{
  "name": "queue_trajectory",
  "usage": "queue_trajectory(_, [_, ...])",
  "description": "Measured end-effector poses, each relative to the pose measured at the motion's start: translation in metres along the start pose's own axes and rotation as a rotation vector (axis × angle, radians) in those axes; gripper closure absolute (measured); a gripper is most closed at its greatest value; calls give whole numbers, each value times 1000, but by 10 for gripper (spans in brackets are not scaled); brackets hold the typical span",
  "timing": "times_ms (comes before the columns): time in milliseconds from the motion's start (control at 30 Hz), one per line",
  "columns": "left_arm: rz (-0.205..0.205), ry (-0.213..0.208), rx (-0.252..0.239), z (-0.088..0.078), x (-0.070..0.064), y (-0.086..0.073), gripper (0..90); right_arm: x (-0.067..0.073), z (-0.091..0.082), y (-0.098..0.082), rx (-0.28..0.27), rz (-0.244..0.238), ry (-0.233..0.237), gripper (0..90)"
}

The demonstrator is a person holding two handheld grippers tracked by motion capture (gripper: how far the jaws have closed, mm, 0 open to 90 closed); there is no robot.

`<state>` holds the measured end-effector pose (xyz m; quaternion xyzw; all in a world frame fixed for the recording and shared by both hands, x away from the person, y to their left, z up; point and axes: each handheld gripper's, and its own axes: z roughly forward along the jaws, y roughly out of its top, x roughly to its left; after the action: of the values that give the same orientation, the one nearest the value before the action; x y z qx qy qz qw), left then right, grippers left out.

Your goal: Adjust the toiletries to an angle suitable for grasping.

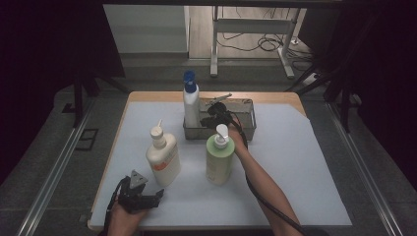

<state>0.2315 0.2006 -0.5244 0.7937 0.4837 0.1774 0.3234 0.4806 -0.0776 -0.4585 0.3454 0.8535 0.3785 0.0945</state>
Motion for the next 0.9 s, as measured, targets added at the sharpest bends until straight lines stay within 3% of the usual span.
queue_trajectory(300, [0, 0, 0, 0, 0, 0, 121, -5, -14, -2, -23, 9, -10, 717])
queue_trajectory(900, [1, 0, 0, 0, 0, 0, 121, -4, -48, -6, -45, -14, -7, 399])
